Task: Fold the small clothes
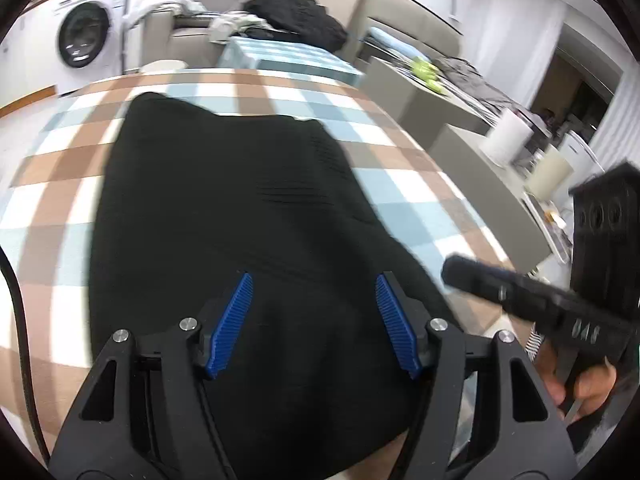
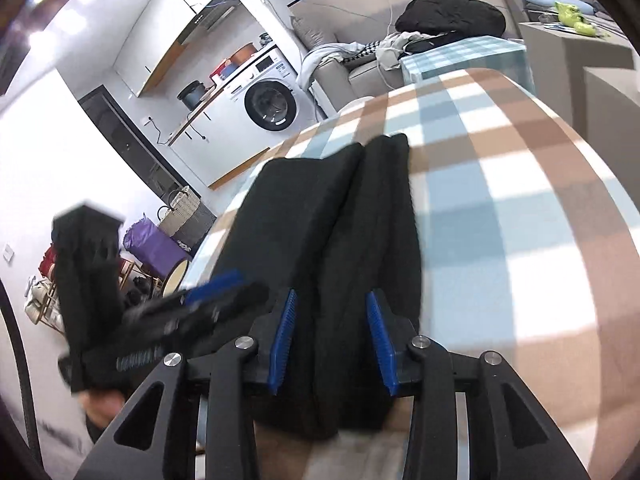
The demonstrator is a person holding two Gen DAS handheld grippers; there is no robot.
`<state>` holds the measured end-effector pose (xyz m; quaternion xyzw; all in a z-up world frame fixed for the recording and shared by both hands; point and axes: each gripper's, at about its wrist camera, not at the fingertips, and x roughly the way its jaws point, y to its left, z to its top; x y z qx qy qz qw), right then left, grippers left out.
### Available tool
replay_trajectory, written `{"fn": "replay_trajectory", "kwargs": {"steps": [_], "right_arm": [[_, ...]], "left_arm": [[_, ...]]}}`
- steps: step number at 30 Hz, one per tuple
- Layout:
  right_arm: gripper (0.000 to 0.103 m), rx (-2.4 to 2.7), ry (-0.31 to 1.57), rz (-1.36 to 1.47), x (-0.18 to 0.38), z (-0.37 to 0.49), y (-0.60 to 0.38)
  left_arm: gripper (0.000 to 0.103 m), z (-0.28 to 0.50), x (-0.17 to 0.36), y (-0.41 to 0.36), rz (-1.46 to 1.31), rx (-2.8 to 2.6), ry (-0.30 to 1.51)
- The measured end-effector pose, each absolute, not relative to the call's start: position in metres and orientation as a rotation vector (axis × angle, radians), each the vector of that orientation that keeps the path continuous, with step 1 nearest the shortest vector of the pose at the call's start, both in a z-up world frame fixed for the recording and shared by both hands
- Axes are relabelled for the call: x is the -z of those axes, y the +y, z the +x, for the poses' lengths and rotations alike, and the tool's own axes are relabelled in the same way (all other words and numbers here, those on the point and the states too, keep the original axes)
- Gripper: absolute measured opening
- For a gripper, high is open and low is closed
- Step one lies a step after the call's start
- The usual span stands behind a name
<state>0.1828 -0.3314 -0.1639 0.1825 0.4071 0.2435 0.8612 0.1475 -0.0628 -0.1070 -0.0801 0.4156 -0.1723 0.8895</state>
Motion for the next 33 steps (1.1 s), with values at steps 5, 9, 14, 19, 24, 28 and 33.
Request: {"fn": "replay_trajectory", "kwargs": {"steps": [5, 9, 14, 19, 24, 28, 33], "right_arm": [[0.037, -0.545, 0.896, 0.330, 0.168, 0.232, -0.290], [0.006, -0.562, 0.952, 0.273, 0.178, 0.254, -0.269], [0.005, -0.475, 1.036, 0.251, 0.195, 0.261, -0.278], [0.016, -0.450, 0.975, 0.264, 0.180, 0.259, -0.295], [0.026, -0.353, 0.974, 0.291, 0.183, 0.286, -0.315], [0.025, -0.363, 1.001, 0.291, 0.193, 0.307, -0.309], [0.005, -0.412, 0.886, 0.248, 0.174, 0.305, -0.302]], "left_arm": [[0.062, 0.149, 0.113, -0.015, -0.199, 0.244, 0.859], [0.062, 0.152, 0.125, 0.027, -0.238, 0.162, 0.872], [0.062, 0.159, 0.138, 0.052, -0.236, 0.118, 0.908], [0.062, 0.164, 0.143, 0.055, -0.231, 0.121, 0.917], [0.062, 0.171, 0.143, 0.051, -0.223, 0.134, 0.915], [0.062, 0.175, 0.141, 0.048, -0.224, 0.136, 0.914], [0.062, 0.176, 0.136, 0.046, -0.217, 0.137, 0.904]]}}
